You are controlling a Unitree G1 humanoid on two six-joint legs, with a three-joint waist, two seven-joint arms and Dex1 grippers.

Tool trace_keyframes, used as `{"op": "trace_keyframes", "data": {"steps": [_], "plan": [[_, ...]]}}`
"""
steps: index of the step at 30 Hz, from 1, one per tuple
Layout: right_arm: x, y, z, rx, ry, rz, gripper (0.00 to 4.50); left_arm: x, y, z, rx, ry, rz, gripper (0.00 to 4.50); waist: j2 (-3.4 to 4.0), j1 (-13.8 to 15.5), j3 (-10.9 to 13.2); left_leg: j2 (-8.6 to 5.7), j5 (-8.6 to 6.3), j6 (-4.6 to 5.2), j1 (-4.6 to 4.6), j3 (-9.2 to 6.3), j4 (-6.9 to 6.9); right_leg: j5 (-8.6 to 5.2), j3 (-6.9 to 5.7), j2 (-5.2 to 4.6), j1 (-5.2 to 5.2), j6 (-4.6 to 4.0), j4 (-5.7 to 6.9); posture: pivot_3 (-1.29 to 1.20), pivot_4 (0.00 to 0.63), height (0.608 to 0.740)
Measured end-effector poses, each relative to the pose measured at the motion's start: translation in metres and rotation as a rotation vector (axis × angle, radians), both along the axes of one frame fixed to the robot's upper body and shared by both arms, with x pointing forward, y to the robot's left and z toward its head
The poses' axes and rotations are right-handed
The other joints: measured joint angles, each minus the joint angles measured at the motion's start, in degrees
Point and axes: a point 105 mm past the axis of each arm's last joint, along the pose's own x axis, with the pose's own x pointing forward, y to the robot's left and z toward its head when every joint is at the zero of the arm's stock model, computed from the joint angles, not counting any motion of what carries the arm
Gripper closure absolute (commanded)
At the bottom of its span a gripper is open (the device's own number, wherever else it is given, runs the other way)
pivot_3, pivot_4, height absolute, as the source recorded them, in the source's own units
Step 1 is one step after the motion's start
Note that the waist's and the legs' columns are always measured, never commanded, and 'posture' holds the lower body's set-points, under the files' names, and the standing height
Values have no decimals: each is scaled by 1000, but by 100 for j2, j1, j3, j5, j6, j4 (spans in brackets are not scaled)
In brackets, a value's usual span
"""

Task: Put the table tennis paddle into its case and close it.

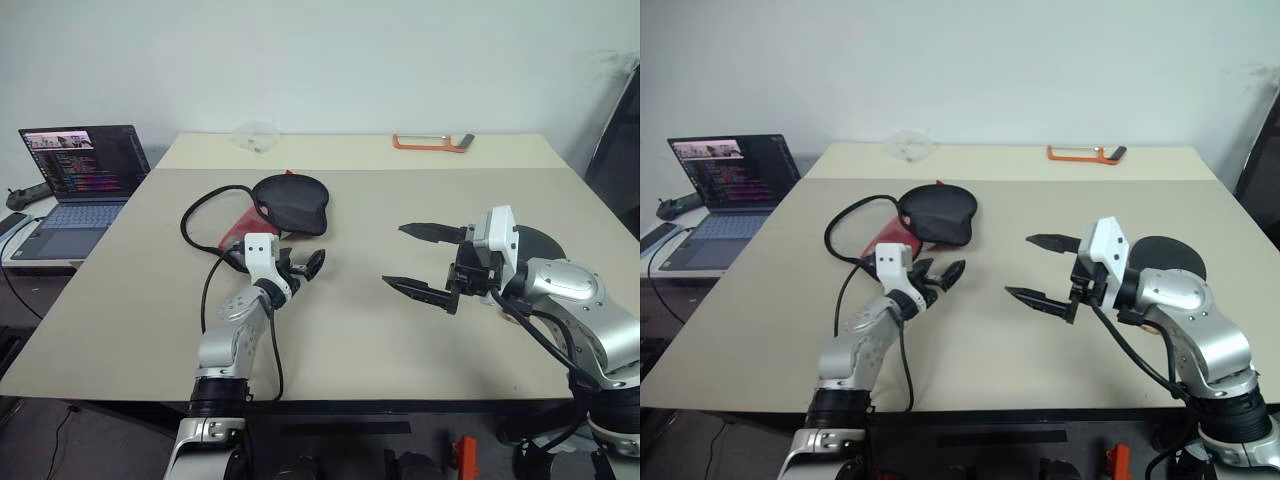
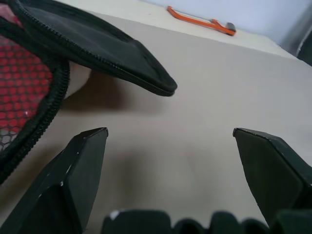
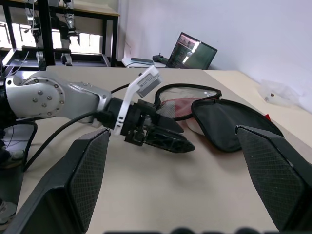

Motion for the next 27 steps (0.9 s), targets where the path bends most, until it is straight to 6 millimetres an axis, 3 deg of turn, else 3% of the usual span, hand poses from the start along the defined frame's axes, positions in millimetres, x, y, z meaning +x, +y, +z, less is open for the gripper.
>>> {"op": "trace_keyframes", "data": {"steps": [13,24,27], "plan": [[-4,0,-9,12,22,-27,26,38,-10,12,-101,34,143,0,-5,6,3,0,1,-1,-1,3,2,0,1,0,-1,1,0,0,150,740],[-1,-5,-7,25,16,-69,26,52,-12,8,-171,72,241,0,-9,6,5,-1,1,-2,-2,4,2,0,1,0,-3,1,-1,0,150,740],[-1,-6,-6,27,16,-74,0,55,-5,8,-189,67,285,528,-9,6,5,-1,1,-2,-3,4,2,0,1,0,-3,1,-1,0,150,740]]}}
